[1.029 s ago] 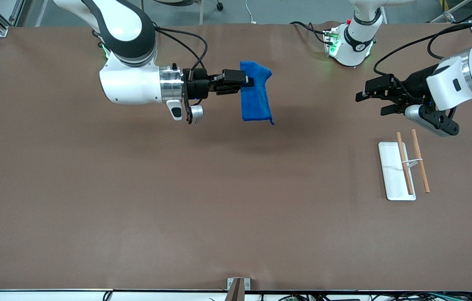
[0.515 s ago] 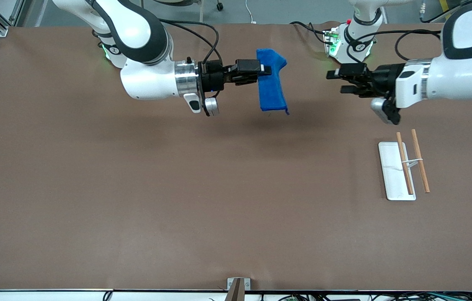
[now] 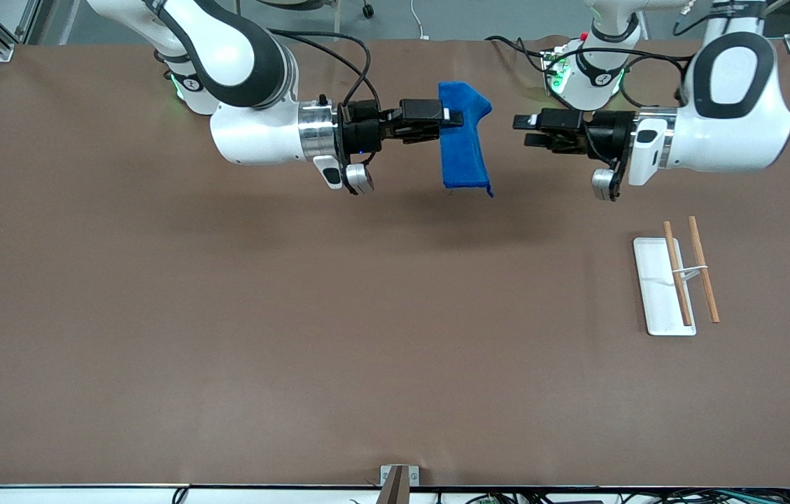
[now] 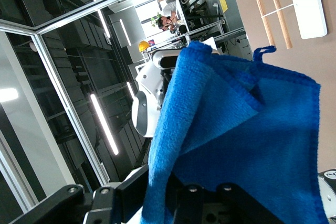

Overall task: Right arm passes towel to left arm to hang
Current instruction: 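Hold the towel up with the right gripper while the left gripper approaches it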

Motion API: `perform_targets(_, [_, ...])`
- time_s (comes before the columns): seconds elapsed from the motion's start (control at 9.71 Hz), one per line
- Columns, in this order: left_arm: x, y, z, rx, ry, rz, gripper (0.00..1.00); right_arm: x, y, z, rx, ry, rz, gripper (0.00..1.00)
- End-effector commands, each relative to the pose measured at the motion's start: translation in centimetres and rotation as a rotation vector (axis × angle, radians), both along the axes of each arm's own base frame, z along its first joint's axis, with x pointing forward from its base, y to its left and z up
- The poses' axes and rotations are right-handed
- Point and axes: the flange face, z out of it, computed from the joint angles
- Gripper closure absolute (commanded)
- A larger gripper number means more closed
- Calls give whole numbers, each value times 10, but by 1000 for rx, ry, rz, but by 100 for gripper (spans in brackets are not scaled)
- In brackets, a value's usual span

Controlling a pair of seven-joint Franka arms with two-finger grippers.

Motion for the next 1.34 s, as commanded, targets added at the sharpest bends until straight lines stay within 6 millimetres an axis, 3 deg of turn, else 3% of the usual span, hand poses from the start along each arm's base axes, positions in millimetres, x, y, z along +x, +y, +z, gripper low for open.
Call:
perform_targets(0.0, [-22, -2, -33, -101, 17, 136, 0, 0, 4, 4, 23, -3, -17, 100])
perform_targets(0.21, [-25, -11, -41, -182, -5, 245, 0, -1, 5, 3, 17, -3, -21, 100])
perform_targets(0.62, [-40, -59, -57, -254, -38, 410, 0, -2, 6, 3, 17, -3, -20, 100])
perform_targets(1.24, [-27, -41, -44, -274, -71, 462, 7, -2, 6, 2, 16, -2, -20, 100])
